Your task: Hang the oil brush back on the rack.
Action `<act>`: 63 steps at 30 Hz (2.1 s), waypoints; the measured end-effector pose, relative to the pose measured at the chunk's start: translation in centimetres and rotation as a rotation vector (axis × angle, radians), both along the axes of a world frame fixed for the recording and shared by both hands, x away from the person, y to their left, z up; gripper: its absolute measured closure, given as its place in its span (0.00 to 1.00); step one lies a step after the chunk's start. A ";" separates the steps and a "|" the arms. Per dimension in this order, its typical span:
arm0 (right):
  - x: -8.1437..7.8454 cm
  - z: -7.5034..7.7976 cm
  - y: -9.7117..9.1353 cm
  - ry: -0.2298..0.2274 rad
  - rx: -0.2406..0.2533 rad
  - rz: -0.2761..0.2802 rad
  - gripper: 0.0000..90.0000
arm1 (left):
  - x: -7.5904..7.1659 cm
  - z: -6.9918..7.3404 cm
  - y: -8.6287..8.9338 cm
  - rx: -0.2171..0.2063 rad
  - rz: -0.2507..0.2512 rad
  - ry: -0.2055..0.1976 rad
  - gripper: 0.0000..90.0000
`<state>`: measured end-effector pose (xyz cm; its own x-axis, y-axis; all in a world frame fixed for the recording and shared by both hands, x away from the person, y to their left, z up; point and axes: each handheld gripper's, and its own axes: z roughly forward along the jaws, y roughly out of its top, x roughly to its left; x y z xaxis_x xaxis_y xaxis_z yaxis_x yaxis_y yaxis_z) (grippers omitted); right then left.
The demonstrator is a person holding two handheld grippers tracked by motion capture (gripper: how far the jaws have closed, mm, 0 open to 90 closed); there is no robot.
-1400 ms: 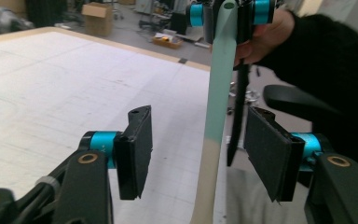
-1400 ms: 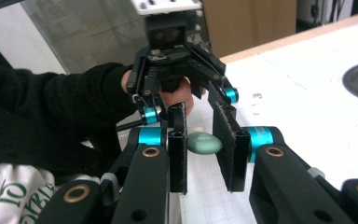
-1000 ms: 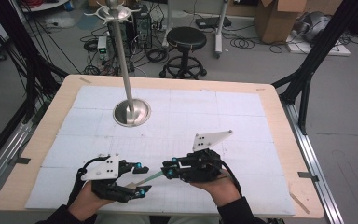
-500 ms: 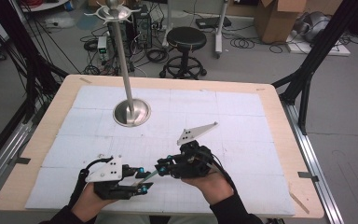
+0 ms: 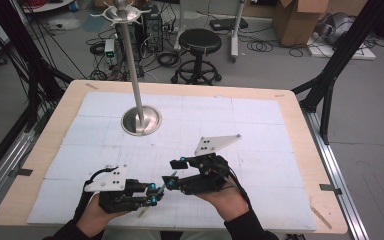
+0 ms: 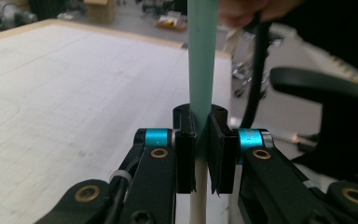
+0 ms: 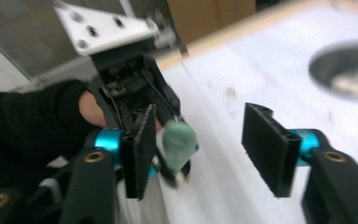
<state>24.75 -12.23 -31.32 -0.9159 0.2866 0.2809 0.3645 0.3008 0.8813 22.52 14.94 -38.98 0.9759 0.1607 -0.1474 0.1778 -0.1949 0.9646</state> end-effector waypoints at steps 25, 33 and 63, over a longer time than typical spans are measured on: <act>-0.9 -3.0 -1.4 -0.153 0.326 0.285 0.87 | -0.3 -0.4 -0.5 -0.149 -0.157 0.058 0.91; -0.8 -2.9 -1.7 -0.123 0.309 0.203 0.92 | -0.3 -0.1 -0.3 -0.121 -0.046 0.032 0.69; -2.9 -3.9 -8.2 -0.274 0.159 -0.315 0.20 | 3.8 4.1 1.8 -0.091 0.204 0.002 0.94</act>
<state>21.85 -20.43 -35.18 -0.8374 0.5369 0.1028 0.1628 0.0653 0.9845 26.36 16.78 -34.86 0.9242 0.3412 -0.1719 0.2063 -0.0671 0.9762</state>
